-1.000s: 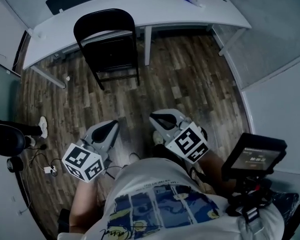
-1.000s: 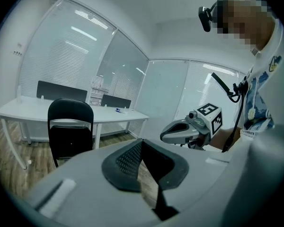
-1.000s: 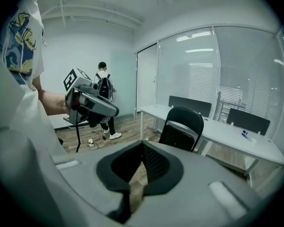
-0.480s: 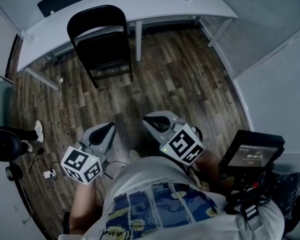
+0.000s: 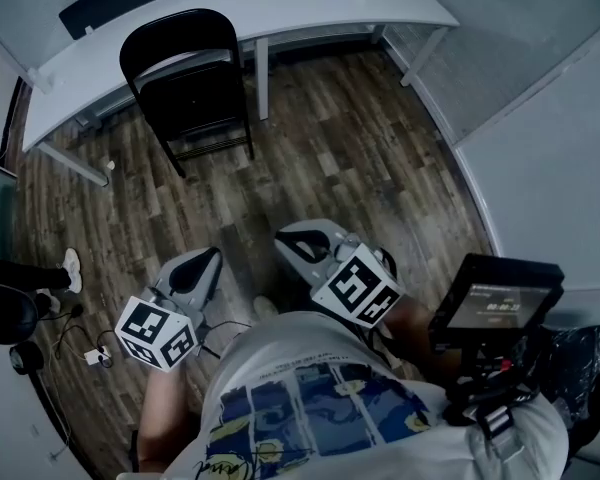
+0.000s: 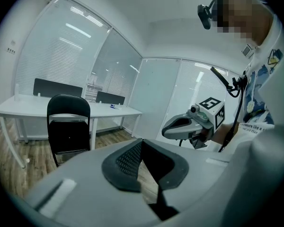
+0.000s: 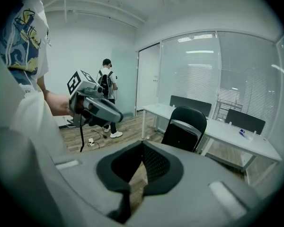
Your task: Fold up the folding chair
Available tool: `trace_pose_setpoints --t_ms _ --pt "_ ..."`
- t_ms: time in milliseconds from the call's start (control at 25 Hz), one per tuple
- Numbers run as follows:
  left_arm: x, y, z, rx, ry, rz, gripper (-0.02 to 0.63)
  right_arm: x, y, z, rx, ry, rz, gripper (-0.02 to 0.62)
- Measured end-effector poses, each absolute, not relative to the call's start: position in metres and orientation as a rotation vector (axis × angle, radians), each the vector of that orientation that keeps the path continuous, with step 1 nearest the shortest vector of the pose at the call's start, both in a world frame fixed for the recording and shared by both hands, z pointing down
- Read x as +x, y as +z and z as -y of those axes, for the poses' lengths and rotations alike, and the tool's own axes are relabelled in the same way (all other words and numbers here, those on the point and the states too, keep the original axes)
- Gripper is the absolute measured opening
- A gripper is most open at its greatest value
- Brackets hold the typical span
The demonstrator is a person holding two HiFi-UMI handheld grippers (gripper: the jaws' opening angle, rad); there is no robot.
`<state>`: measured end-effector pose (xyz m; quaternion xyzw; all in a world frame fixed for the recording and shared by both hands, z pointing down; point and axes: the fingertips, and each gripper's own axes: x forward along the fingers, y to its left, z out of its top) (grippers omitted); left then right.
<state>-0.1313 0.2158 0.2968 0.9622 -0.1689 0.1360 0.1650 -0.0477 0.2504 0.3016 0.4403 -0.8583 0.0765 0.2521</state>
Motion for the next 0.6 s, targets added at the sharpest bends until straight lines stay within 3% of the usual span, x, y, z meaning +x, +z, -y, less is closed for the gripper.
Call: trace_pose_setpoints --t_ms 600 --pt "-0.137 0.305 -0.212 2.731 0.394 0.441 0.006 -0.06 0.303 -0.246 1.197 0.203 2.315 0.002"
